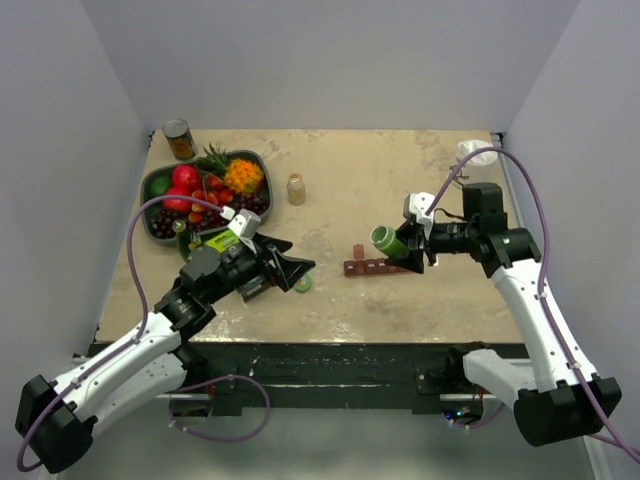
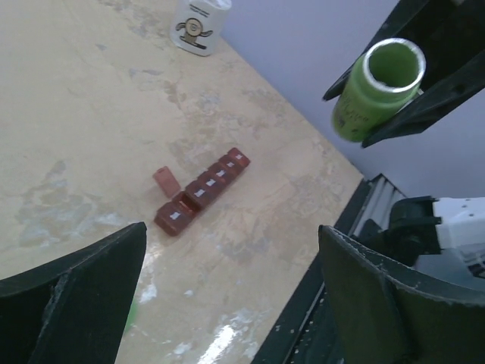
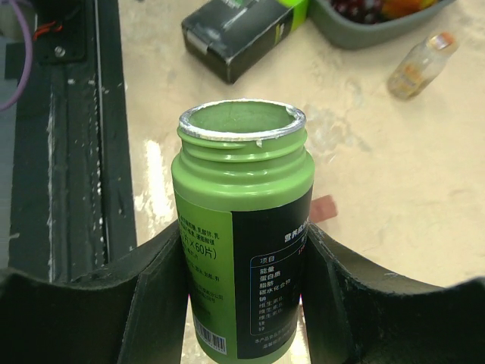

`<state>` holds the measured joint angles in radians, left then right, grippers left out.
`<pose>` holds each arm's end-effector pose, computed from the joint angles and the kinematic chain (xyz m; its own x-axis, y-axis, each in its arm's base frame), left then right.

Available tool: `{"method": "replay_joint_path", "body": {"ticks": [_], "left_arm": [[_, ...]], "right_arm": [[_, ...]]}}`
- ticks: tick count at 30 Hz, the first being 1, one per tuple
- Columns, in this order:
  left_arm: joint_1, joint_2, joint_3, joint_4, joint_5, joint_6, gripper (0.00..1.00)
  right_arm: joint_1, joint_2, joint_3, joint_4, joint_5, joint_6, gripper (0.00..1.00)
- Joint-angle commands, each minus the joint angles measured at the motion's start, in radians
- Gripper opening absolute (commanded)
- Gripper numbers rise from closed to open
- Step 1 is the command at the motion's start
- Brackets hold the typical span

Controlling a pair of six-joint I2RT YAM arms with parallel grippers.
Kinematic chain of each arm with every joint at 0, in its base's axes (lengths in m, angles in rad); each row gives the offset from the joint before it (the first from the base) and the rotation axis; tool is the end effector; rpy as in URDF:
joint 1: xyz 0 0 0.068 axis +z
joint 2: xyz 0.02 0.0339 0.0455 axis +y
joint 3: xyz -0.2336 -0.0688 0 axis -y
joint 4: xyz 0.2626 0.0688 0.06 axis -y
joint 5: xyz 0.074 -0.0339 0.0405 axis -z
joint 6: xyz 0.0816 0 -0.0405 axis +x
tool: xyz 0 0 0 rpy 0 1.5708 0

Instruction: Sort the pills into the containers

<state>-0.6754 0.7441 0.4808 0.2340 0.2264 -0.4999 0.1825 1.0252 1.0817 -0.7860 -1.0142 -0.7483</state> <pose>0.1999 -0.1836 0.2568 -0.3960 -0.2812 -0.8741 0.6774 0.5531 -0.4849 0.2282 0.1126 0.3099 0.0084 -0.3640 -0.9314 -0.9724 0.2142 -0.0925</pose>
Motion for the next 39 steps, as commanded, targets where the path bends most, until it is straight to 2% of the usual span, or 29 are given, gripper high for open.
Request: {"method": "replay_joint_path", "body": {"ticks": [1,6,9,12,16,20,29,39], "left_arm": [[0.004,0.075,-0.005,0.22,0.134,-0.149,0.99],[0.002,0.185,0.031,0.245,0.263,-0.172,0.99],[-0.01,0.225,0.031,0.287,0.275,-0.206,0.99],[-0.042,0.268,0.057,0.282,0.226,-0.252,0.99],[-0.101,0.343,0.136,0.163,0.125,-0.262,0.99],[-0.151,0.399,0.186,0.166,0.039,-0.313,0.99],[-0.187,0.549,0.271,0.237,0.013,-0.404,0.99],[-0.227,0.641,0.338,0.332,0.067,-0.476,0.99]], "right_arm": [[-0.002,-0.017,-0.063,-0.062,-0.024,-0.128,0.0],[-0.002,-0.031,-0.12,-0.053,0.006,-0.157,0.0],[-0.002,-0.036,-0.149,-0.053,0.02,-0.178,0.0],[-0.002,-0.033,-0.172,-0.045,0.023,-0.184,0.0],[0.0,-0.017,-0.184,-0.027,0.019,-0.178,0.0],[0.0,-0.01,-0.19,-0.016,0.02,-0.172,0.0],[0.005,-0.027,-0.21,0.002,0.022,-0.164,0.0],[0.008,-0.022,-0.215,0.013,0.022,-0.155,0.0]]}}
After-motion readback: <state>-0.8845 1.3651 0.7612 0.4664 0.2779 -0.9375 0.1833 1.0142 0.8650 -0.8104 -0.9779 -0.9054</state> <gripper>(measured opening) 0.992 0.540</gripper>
